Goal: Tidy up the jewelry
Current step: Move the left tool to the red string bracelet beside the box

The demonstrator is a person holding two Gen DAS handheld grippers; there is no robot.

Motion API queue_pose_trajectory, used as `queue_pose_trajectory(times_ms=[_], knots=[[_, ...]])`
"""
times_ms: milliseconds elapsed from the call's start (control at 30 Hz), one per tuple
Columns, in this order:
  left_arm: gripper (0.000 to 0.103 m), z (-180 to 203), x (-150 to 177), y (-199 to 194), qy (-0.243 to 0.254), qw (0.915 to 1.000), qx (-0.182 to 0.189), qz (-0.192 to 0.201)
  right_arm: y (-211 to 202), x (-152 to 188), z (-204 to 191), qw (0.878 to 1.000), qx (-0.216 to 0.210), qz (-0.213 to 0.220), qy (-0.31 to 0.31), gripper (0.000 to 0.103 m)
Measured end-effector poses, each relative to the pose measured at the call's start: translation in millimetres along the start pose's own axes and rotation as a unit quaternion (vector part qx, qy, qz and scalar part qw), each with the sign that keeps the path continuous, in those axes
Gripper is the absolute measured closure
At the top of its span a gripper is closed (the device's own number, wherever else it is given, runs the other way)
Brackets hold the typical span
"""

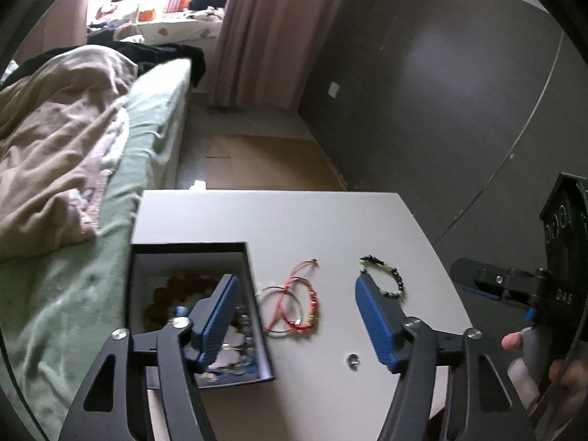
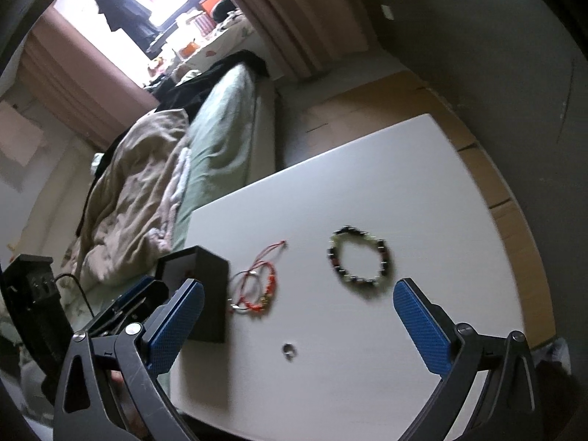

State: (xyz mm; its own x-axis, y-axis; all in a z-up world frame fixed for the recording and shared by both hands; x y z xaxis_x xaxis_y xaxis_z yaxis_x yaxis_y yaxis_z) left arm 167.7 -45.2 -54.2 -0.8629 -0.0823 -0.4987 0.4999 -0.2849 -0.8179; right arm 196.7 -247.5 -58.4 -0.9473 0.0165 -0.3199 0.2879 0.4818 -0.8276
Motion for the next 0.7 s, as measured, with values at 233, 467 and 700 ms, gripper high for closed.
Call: queue_pose_trajectory(times_ms=[233,467,700], knots=[[0.062,21.2,2.0,24.9,0.02,0.9992,0.012,-0.034,-3.7,-3.4,25.4,0.999,0.015,-0.004,0.028,0.001],[0.078,35.8,0.6,54.6,0.035,0.9963,0.017,-0.077,-11.0,-8.9,31.5,0.999,0.01,0.006,0.034,0.001],[0.078,42.1,3.8,77.0,0.062,0.9919,-0.022,-0.109,-9.6,-14.4,42.0,0.999,0.009,0.0,0.048,0.001]])
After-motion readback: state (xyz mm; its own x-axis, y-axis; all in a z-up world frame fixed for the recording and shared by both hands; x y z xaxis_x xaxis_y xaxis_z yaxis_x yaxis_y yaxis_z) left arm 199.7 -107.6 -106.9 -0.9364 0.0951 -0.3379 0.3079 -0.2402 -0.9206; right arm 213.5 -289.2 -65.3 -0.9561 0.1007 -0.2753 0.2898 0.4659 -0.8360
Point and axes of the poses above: each gripper's, at about its wrist camera, not at the fingertips, and y roughly the way its jaws point, z to its right, x to its underside, the point moved 5 cm from there along y, roughly the way its jaws point, and after that the axes turned 11 degrees about -z, right-handed, at the moved point
